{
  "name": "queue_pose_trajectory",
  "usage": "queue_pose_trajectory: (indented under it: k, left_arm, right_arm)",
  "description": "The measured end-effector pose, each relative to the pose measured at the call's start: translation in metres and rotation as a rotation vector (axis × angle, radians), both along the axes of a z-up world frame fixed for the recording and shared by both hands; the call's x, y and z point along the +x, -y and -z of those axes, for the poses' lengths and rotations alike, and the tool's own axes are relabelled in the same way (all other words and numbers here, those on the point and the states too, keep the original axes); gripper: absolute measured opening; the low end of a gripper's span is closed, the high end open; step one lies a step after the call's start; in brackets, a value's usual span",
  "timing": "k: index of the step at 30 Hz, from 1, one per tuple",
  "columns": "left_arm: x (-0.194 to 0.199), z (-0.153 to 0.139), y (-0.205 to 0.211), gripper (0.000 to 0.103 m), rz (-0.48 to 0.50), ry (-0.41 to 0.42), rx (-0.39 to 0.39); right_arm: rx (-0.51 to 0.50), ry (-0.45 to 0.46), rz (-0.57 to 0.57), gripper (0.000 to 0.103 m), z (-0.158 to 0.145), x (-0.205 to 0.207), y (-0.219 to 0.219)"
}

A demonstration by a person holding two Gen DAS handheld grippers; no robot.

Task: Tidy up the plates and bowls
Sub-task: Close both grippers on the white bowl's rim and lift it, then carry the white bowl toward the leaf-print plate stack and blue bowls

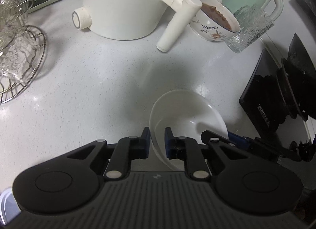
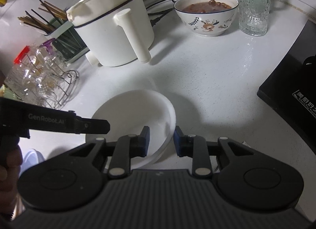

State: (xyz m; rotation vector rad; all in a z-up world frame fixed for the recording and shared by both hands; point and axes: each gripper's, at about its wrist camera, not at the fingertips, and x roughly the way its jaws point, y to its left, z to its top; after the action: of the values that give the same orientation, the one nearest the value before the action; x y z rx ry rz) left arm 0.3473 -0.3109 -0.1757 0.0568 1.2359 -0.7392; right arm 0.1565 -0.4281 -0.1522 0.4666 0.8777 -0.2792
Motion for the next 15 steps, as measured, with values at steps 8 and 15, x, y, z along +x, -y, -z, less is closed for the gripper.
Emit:
queue_pose_trajectory:
  k: [8, 15]
  left_arm:
    - [-0.012, -0.035, -0.020, 0.018, -0.050, 0.030, -0.022]
    - [-0.020, -0.060, -0.047, 0.018, -0.113, 0.042, -0.059]
  right_arm:
    - [0.051, 0.018, -0.055, 0.029, -0.022, -0.003, -0.006]
    - [0.123, 0.069, -0.100, 0.029, -0.042, -0.009, -0.012]
